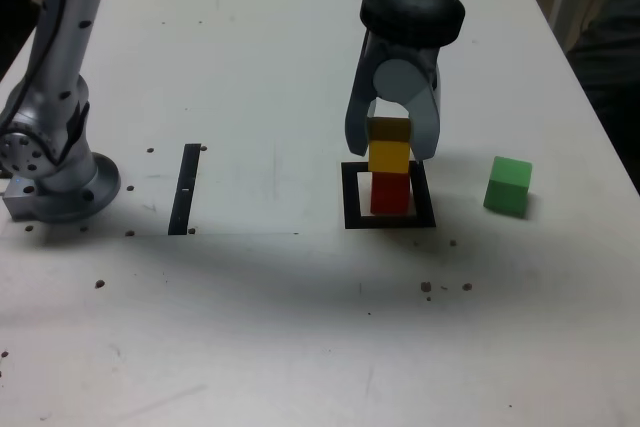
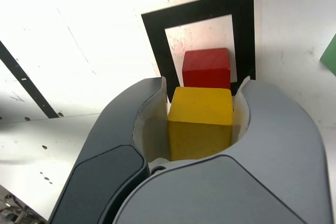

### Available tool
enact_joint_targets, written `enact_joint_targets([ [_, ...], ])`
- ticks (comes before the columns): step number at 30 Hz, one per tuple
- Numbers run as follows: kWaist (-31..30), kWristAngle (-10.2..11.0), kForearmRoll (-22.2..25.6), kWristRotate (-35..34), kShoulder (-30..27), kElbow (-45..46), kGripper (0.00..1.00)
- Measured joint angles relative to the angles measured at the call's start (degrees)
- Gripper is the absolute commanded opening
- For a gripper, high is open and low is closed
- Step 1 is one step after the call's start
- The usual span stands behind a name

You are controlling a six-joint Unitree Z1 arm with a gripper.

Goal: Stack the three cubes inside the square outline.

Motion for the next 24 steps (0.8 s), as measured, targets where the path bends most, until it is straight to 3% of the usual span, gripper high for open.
enact_joint_targets([
  [16,0.67,-0.26,-1.87,0.07,1.75,1.05,0.24],
  [18,0.91,-0.26,-2.29,0.23,1.95,1.44,0.34],
  [24,1.36,-0.35,-3.52,1.00,2.19,2.37,0.95],
])
